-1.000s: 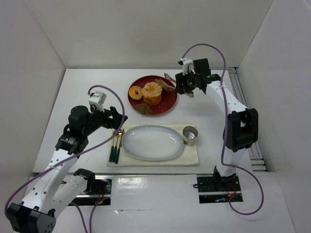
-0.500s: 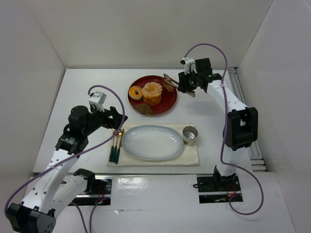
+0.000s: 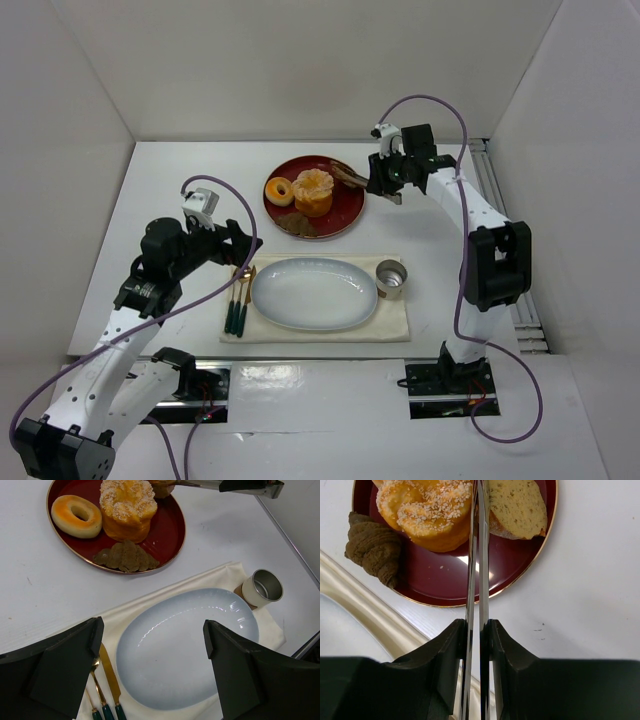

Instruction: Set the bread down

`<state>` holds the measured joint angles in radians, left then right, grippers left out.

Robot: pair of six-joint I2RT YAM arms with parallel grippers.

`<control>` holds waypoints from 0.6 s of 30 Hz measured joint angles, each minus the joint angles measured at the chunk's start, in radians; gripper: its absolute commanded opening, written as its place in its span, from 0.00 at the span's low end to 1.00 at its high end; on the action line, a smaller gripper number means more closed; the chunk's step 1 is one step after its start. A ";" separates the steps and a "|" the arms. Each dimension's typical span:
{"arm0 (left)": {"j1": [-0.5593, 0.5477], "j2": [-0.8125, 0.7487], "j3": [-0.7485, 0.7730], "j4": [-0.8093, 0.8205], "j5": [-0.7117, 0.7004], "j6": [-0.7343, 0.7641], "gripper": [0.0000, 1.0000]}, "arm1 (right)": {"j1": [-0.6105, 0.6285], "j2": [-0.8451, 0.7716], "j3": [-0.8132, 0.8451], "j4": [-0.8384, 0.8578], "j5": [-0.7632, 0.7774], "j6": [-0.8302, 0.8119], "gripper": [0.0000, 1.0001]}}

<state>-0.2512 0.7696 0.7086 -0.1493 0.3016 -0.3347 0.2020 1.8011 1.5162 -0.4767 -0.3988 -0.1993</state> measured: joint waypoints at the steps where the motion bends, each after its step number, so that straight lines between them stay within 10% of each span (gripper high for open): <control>1: 0.000 0.000 0.000 0.000 0.000 0.000 1.00 | 0.000 -0.001 0.000 0.000 -0.002 0.000 0.16; 18: 0.000 0.000 0.000 0.000 0.000 0.000 1.00 | -0.003 -0.152 -0.004 -0.030 -0.014 -0.001 0.16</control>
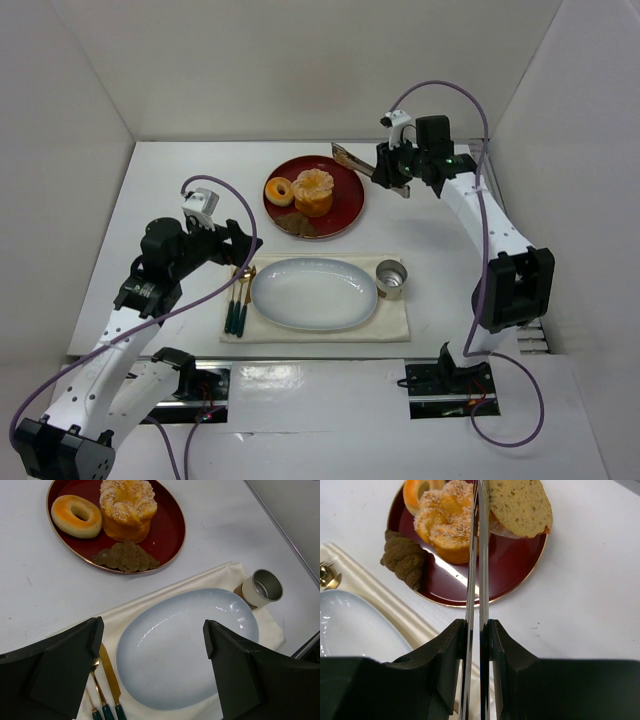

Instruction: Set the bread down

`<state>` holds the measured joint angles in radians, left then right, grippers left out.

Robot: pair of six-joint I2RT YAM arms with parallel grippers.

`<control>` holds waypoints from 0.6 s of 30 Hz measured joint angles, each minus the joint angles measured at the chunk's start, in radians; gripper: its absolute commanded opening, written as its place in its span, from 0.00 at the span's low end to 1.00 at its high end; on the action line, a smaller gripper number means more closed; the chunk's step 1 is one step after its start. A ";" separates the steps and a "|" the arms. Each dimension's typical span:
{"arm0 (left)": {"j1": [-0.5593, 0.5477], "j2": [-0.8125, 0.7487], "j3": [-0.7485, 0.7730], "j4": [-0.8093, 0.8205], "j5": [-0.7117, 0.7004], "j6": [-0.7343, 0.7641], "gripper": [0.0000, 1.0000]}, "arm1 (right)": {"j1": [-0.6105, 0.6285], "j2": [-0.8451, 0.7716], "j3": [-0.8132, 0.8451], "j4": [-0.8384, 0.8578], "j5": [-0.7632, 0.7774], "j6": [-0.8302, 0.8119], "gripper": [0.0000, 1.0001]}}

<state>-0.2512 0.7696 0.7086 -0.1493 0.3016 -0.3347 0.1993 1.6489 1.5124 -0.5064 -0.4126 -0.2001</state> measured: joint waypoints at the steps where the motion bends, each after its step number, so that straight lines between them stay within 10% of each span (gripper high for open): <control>1: 0.000 0.000 0.000 0.000 0.000 0.000 1.00 | 0.000 -0.015 0.000 -0.005 -0.005 0.000 0.16; 18: 0.000 -0.001 0.000 0.000 0.000 0.000 1.00 | 0.120 -0.461 -0.125 -0.330 -0.216 -0.101 0.16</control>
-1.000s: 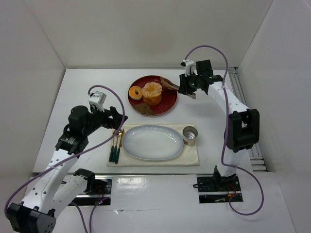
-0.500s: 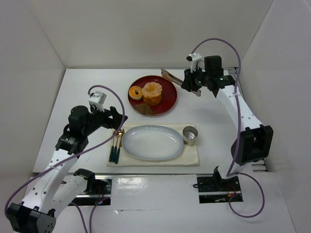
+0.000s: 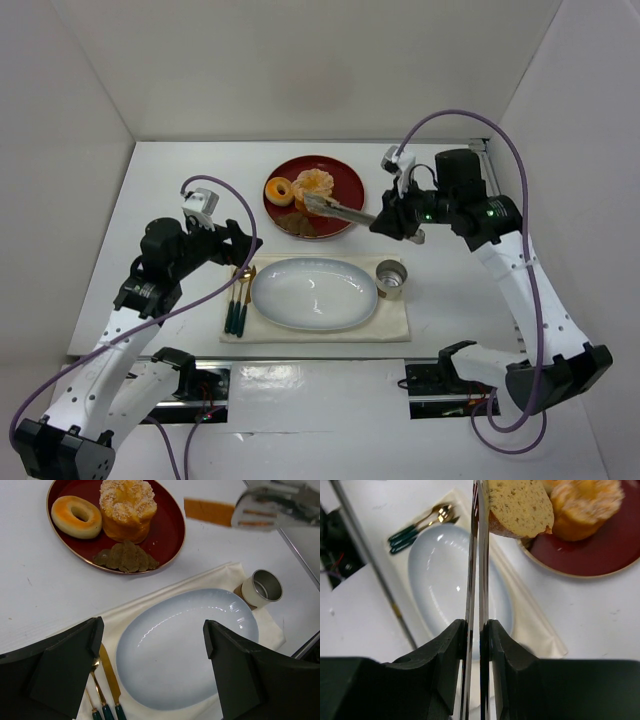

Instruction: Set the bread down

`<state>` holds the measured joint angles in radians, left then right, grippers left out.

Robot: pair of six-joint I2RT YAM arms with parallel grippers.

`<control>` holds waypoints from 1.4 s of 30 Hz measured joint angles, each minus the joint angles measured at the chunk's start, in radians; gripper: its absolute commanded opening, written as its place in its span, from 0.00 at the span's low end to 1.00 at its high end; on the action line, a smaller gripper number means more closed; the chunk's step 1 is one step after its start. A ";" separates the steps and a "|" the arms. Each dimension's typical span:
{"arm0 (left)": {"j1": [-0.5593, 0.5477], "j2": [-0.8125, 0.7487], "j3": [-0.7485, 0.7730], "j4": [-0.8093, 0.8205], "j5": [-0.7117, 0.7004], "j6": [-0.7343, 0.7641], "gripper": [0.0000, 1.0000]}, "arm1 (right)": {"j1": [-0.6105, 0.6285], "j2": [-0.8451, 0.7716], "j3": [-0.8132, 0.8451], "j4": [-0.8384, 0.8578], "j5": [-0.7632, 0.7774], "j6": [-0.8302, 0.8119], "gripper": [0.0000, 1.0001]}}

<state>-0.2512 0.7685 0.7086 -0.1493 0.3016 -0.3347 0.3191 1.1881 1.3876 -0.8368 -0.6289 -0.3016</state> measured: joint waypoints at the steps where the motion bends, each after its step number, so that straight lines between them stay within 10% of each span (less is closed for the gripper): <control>1: 0.000 -0.001 0.000 0.000 0.000 0.000 1.00 | 0.002 -0.014 -0.017 -0.021 -0.014 -0.014 0.16; 29: 0.000 -0.024 0.000 0.000 -0.010 0.000 1.00 | 0.281 0.028 -0.249 -0.196 0.058 -0.122 0.21; 42: 0.000 -0.025 0.000 0.000 -0.010 0.000 1.00 | 0.285 0.032 -0.249 -0.150 0.100 -0.103 0.51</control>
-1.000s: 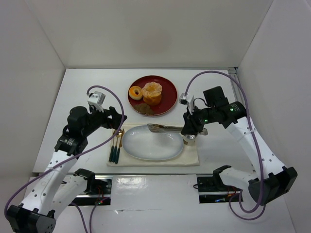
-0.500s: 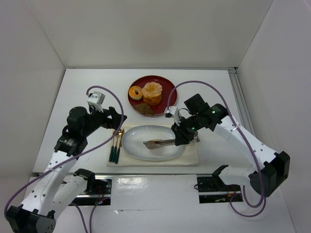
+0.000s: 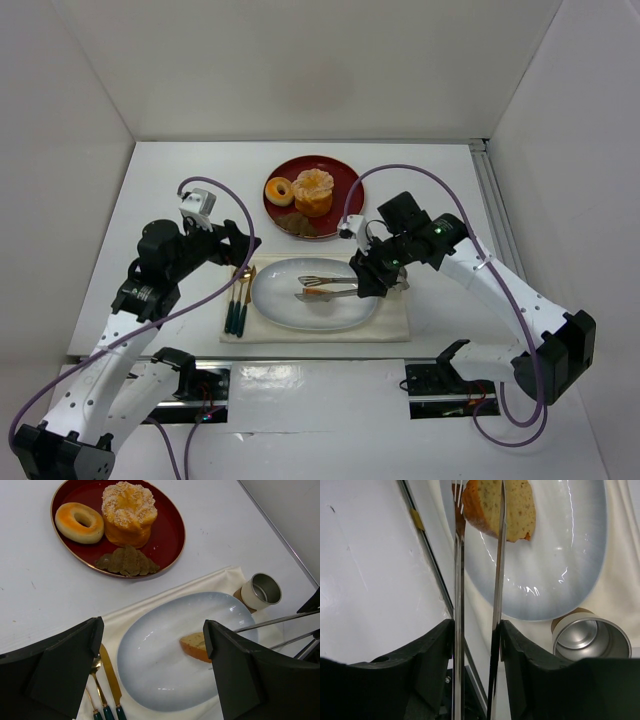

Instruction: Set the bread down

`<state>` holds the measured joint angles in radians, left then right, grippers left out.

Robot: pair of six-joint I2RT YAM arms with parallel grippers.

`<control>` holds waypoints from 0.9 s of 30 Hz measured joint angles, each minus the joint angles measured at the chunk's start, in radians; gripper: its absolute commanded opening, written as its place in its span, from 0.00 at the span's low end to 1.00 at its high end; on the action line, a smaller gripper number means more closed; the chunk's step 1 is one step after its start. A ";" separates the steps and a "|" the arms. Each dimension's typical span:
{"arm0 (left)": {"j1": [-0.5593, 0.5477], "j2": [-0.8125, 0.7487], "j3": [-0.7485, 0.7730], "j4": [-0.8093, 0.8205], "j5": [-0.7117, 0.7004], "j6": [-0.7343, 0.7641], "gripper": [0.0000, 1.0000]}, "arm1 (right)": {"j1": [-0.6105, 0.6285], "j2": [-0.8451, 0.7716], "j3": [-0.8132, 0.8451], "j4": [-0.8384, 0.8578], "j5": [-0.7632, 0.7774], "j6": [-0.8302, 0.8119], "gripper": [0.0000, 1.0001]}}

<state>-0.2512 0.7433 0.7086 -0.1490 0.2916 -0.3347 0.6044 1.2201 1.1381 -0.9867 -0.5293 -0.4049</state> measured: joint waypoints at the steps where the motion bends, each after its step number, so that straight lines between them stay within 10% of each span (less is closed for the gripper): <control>1: 0.000 0.000 0.000 0.000 0.000 0.000 1.00 | 0.000 0.000 0.000 0.000 0.003 0.000 0.52; 27: 0.000 0.000 0.000 0.000 -0.007 0.000 1.00 | 0.000 -0.002 0.033 -0.003 -0.009 -0.001 0.52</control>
<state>-0.2512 0.7433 0.7086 -0.1490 0.2848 -0.3347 0.6044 1.2182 1.1709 -0.9894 -0.5385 -0.4057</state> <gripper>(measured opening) 1.001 0.525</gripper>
